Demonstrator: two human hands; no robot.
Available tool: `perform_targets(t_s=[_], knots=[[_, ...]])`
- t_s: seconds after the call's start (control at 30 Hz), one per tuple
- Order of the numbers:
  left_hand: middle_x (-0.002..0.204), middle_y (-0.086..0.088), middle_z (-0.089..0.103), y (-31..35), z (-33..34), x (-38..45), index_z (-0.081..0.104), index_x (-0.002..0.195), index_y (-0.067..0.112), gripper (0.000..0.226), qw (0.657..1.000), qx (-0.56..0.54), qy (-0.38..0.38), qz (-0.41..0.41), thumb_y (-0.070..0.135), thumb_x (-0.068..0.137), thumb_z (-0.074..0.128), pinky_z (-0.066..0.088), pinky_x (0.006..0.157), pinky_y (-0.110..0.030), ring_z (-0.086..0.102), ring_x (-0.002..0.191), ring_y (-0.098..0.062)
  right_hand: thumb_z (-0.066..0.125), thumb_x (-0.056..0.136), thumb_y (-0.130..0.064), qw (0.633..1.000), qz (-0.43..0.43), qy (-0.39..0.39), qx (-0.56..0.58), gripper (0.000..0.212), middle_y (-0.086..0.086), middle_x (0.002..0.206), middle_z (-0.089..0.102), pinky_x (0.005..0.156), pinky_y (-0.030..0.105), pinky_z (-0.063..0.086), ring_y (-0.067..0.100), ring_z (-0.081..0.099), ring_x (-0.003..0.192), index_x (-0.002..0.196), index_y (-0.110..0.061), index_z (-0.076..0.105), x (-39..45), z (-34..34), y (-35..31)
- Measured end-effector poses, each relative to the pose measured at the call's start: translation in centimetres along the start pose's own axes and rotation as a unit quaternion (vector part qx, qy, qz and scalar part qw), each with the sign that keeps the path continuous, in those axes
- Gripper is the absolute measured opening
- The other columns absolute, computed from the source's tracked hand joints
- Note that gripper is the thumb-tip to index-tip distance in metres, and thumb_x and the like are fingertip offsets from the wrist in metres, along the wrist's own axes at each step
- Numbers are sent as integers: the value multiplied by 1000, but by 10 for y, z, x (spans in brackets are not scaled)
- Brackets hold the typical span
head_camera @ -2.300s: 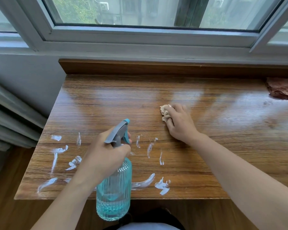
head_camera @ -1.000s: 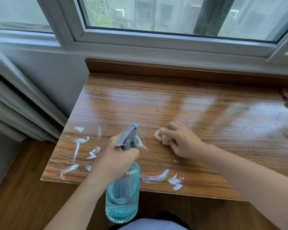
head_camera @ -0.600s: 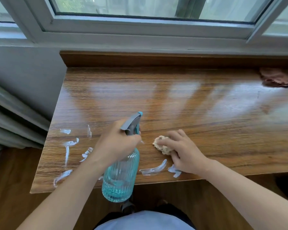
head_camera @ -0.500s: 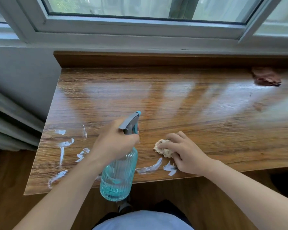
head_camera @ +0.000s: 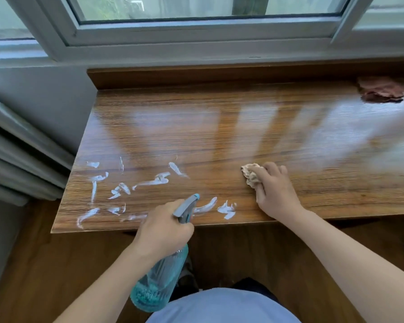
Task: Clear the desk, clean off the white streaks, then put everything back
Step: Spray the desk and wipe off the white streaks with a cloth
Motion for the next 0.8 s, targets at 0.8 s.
perform_targets(t_s=[0.8], knots=[[86, 3, 67, 13, 34, -38, 60, 98, 33, 10, 997, -75, 15, -3, 26, 90, 63, 59, 75, -44, 65, 80, -17, 59, 99, -17, 997, 8, -46, 55, 49, 10, 135, 49, 108, 43, 35, 34, 39, 123, 147, -19, 53, 0, -4, 12]])
Point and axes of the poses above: each hand's wrist, its own x-axis towards the middle knuckle, its own z-axis out of the palm, y = z × x, the point moved 8 cm from there along x, towards the middle knuckle
